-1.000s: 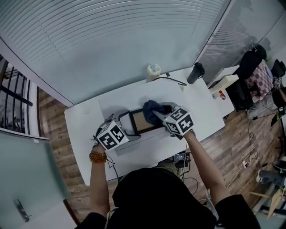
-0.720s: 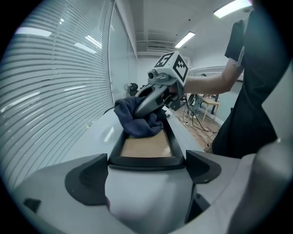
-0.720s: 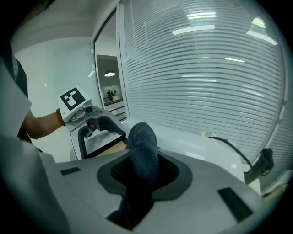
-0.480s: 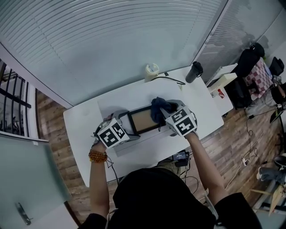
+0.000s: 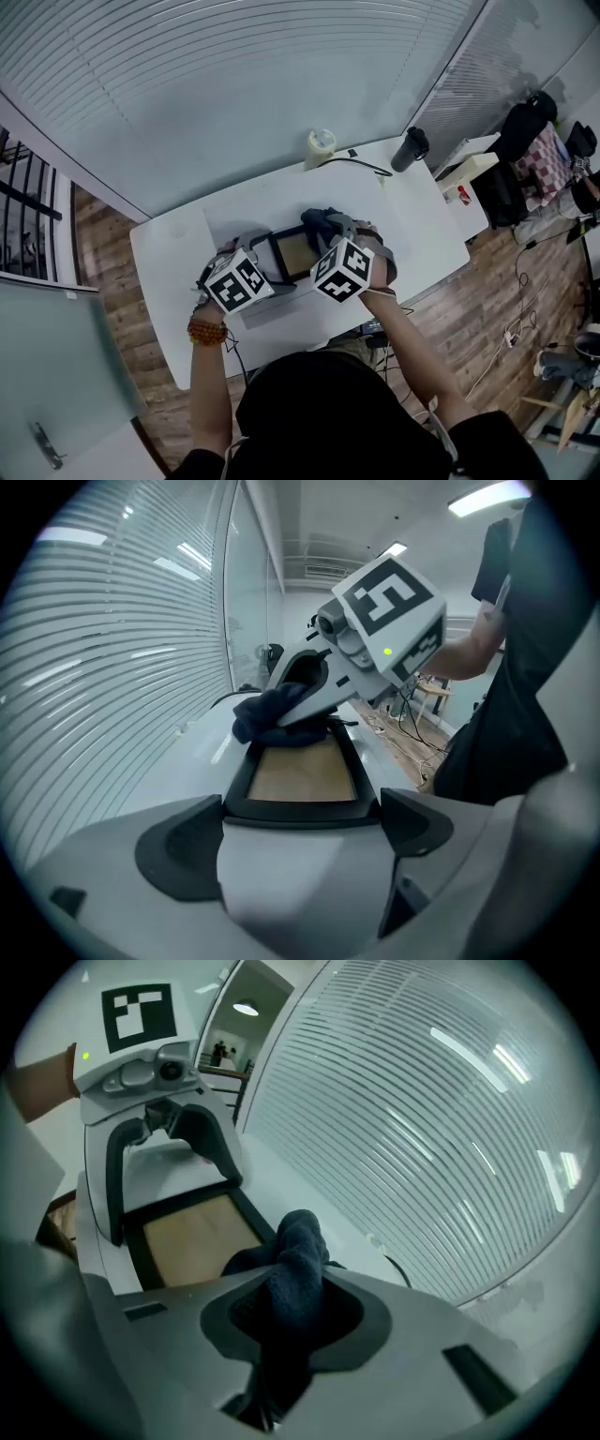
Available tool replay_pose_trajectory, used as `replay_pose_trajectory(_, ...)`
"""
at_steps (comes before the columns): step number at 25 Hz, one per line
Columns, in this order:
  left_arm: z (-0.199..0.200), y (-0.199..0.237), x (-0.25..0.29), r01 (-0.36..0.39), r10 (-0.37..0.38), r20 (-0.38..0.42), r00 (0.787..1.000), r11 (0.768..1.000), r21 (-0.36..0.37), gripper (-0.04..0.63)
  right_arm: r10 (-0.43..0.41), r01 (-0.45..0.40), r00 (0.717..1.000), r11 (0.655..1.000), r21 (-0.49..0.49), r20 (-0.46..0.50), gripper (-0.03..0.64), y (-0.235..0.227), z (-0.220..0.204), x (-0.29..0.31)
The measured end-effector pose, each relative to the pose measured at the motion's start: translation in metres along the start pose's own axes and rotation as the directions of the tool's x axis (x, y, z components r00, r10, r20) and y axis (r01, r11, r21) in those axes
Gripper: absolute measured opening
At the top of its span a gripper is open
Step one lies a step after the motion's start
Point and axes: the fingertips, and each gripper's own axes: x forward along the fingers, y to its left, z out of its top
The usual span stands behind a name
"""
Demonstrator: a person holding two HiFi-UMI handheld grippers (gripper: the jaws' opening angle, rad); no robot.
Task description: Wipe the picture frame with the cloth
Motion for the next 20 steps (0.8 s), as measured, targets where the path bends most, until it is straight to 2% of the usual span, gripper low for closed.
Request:
replay_pose_trajectory(2,0.001,0.0,0.001,0.003,-0.003,-0.003,1.0,1.0,-0.001,0.517,0.021,-0.021,1.0,1.0,-0.015,0.022,0.054,0.017,0.016,0.003)
replay_pose_trajectory(4,0.001,0.0,0.001,0.004,-0.004,-0.004,1.0,1.0,-0.002,0.517,0.084,-0.085,0.995,0.996,0.015,0.061,0.052,0.031,0.032,0.003)
replay_pose_trajectory(6,0.001,0.001,0.002,0.002,-0.002,-0.002,1.0,1.0,-0.003,0.517,0.175,-0.184,0.977,0.981,0.066,0.12,0.052,0.047,0.052,0.002)
replay_pose_trajectory(10,0.002,0.0,0.0,0.001,-0.001,0.001,1.0,1.0,-0.002,0.517,0.281,-0.294,0.948,0.953,0.076,0.145,0.052,0.061,0.066,0.0)
replay_pose_trajectory(11,0.002,-0.001,0.0,0.0,0.0,0.003,1.0,1.0,-0.002,0.517,0.335,-0.36,0.923,0.925,0.122,0.19,0.052,0.06,0.066,-0.002)
replay_pose_trajectory(13,0.0,-0.002,0.0,-0.003,0.003,0.008,1.0,1.0,0.0,0.517,0.422,-0.518,0.836,0.817,0.252,0.35,0.054,0.051,0.067,-0.012)
replay_pose_trajectory(14,0.0,-0.003,0.0,-0.004,0.004,0.009,1.0,1.0,0.0,0.517,0.419,-0.565,0.801,0.766,0.308,0.428,0.054,0.039,0.066,-0.02)
replay_pose_trajectory(15,0.001,-0.003,0.0,-0.004,0.004,0.011,1.0,1.0,0.002,0.517,0.385,-0.572,0.791,0.742,0.35,0.476,0.054,0.023,0.062,-0.028)
replay_pose_trajectory(16,0.002,-0.003,0.0,-0.005,0.004,0.013,1.0,1.0,0.004,0.517,0.336,-0.541,0.807,0.752,0.377,0.486,0.054,0.005,0.055,-0.037)
replay_pose_trajectory(17,0.003,-0.003,0.0,-0.005,0.005,0.015,1.0,1.0,0.007,0.517,0.284,-0.479,0.84,0.788,0.386,0.462,0.054,-0.012,0.044,-0.043)
replay_pose_trajectory(19,0.004,-0.002,-0.001,-0.006,0.006,0.018,1.0,1.0,0.011,0.517,0.199,-0.328,0.915,0.874,0.359,0.35,0.054,-0.037,0.018,-0.05)
replay_pose_trajectory(20,0.003,-0.002,-0.002,-0.007,0.006,0.018,1.0,1.0,0.011,0.517,0.176,-0.269,0.943,0.904,0.333,0.283,0.054,-0.042,0.005,-0.049)
